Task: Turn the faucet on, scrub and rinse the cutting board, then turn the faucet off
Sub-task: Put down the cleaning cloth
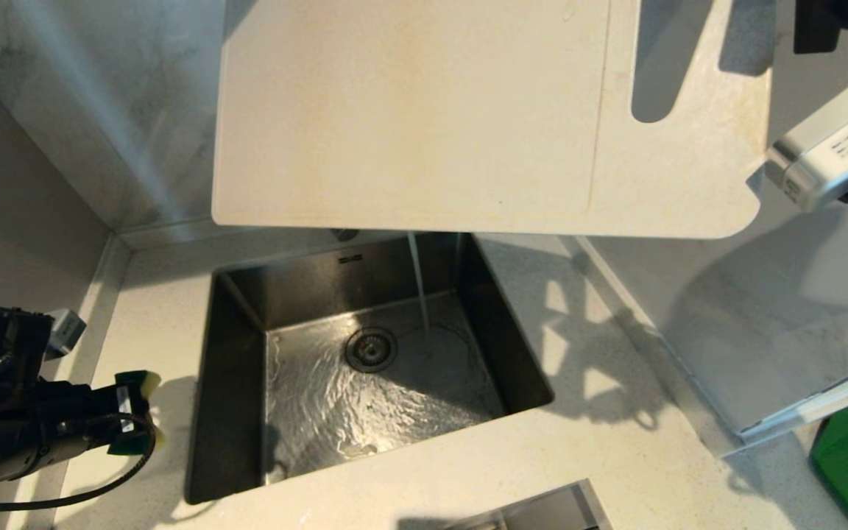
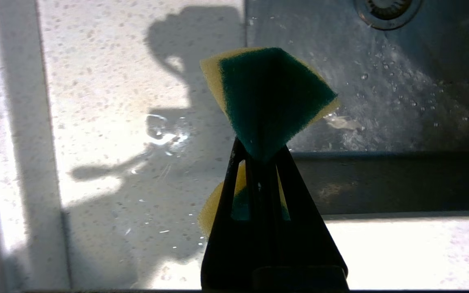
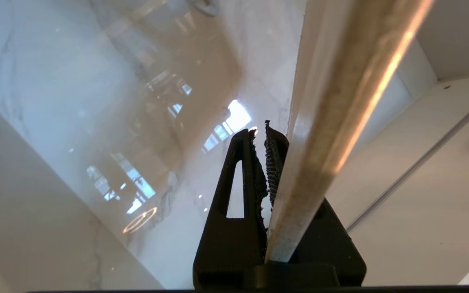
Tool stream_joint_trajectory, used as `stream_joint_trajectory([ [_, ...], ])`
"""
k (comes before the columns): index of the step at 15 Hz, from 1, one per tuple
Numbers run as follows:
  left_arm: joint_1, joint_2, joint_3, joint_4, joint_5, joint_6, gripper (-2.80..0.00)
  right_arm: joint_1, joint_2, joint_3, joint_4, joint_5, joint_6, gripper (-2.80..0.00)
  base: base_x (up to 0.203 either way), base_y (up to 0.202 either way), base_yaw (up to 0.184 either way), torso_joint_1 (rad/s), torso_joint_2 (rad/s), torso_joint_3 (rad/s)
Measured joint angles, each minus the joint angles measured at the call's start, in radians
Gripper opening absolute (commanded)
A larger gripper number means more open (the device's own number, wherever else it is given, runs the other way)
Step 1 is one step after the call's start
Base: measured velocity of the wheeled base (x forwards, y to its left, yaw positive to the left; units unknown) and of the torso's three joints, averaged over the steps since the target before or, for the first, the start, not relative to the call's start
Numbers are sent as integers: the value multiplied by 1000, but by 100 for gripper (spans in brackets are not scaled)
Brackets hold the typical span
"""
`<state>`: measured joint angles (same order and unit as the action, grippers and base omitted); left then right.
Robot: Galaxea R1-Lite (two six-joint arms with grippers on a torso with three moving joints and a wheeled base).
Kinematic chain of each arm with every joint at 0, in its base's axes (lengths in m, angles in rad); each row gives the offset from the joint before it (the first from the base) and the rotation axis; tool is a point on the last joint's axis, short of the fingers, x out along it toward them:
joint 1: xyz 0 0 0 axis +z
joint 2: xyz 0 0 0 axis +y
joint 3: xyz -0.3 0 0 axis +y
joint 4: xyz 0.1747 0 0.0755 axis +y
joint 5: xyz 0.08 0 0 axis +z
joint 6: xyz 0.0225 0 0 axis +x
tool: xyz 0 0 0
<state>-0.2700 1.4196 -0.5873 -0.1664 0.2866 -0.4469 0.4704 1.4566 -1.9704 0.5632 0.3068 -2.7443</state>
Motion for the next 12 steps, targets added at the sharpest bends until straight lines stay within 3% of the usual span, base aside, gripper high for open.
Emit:
stream_joint_trajectory([
  [5,91,29,33,39,-20,25,-280,-4,-17,0,1,6,0,-280,0,0,0,0,0,0],
  [12,238,143,76,34,-111,82,-280,-4,-31,1,2,10,0,-280,0,0,0,0,0,0],
])
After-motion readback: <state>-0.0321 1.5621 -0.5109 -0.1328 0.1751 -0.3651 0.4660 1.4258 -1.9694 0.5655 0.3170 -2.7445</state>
